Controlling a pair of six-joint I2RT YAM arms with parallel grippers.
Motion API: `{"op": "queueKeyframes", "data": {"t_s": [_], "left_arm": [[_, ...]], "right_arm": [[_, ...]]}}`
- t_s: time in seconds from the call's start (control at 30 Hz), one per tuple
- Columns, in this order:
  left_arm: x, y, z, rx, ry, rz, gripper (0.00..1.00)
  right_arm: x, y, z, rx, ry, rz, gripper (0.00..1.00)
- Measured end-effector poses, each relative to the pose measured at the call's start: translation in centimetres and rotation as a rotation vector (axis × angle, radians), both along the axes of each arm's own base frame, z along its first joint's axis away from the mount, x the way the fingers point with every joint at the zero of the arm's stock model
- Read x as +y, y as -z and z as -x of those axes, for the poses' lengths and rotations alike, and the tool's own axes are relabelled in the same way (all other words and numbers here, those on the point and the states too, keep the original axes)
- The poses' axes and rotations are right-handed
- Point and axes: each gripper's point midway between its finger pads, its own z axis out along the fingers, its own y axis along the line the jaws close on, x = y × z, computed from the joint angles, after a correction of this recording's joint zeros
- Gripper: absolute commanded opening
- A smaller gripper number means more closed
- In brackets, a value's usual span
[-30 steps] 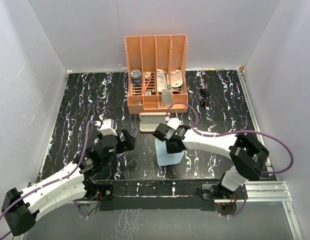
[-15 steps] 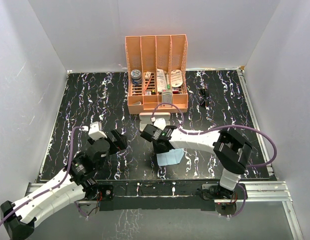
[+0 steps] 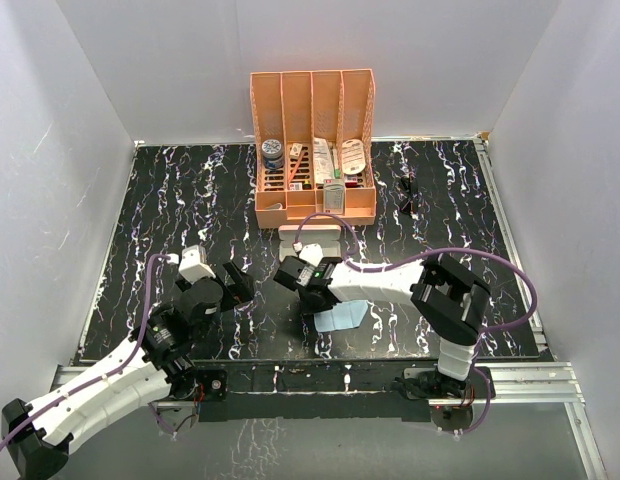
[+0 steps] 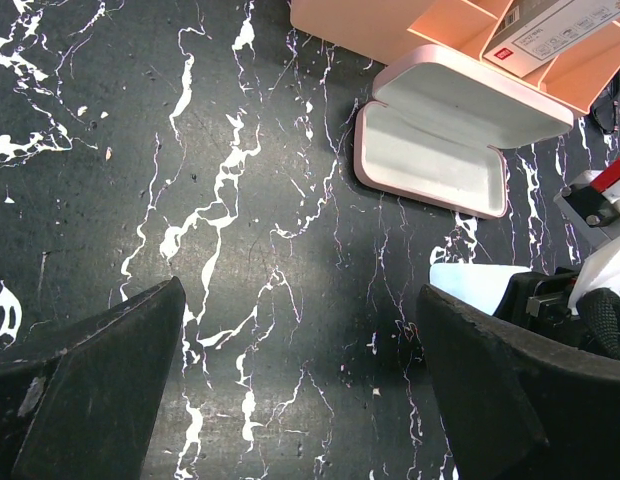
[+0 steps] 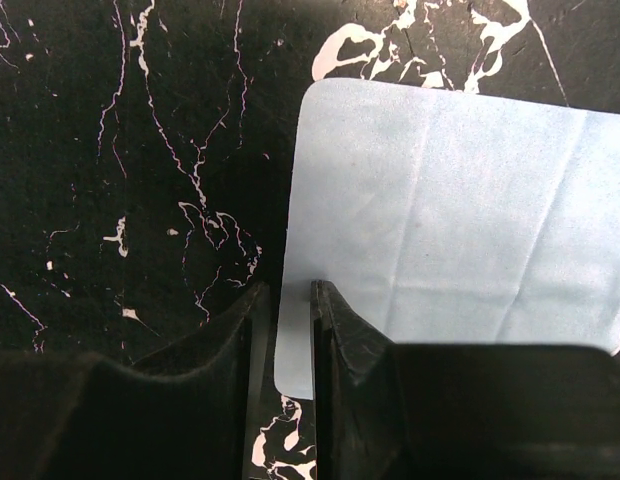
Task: Organize the sunglasses
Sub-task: Adjust the glasses cleaning cloth at the center of the board.
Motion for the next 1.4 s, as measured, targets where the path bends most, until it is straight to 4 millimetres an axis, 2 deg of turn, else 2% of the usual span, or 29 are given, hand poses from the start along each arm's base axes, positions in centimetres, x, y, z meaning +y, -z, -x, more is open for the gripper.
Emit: {"op": "queueKeyframes", "data": {"t_s": [0.17, 0.3, 0.43, 0.57, 0.63, 1.0, 1.17, 1.4], "left_arm": [[0.0, 0.0, 0.0, 0.001, 0.0, 0.0, 0.99], [0.0, 0.0, 0.0, 0.0, 0.0, 0.001, 0.99], [0.0, -0.1, 0.0, -0.003, 0.0, 0.004, 0.99], [0.1, -0.1, 0.1, -0.003, 0.0, 0.005, 0.99], [0.1, -0.1, 0.1, -0.004, -0.001, 0.005, 0.99], [0.3, 0.1, 0.1, -0.003, -0.006, -0.001, 0.99], [0.3, 0.2, 0.2, -0.001, -0.007, -0.003, 0.99], [0.4, 0.2, 0.1, -0.001, -0.01, -0.007, 0.99]], "right_arm": [[0.1, 0.0, 0.1, 0.006, -0.002, -0.004, 0.21], [0.1, 0.0, 0.2, 0.008, -0.005, -0.005, 0.11], [0.0, 0.1, 0.2, 0.007, -0.006, 0.0, 0.05], [-0.1, 0.2, 0.2, 0.005, -0.007, 0.003, 0.05], [-0.1, 0.2, 0.2, 0.004, -0.008, 0.004, 0.0], [0.3, 0.1, 0.3, -0.009, -0.02, 0.003, 0.0], [1.4, -0.3, 1.0, 0.01, -0.045, -0.031, 0.0], [4.0, -2.7, 0.7, -0.005, -0.065, -0.106, 0.0]]}}
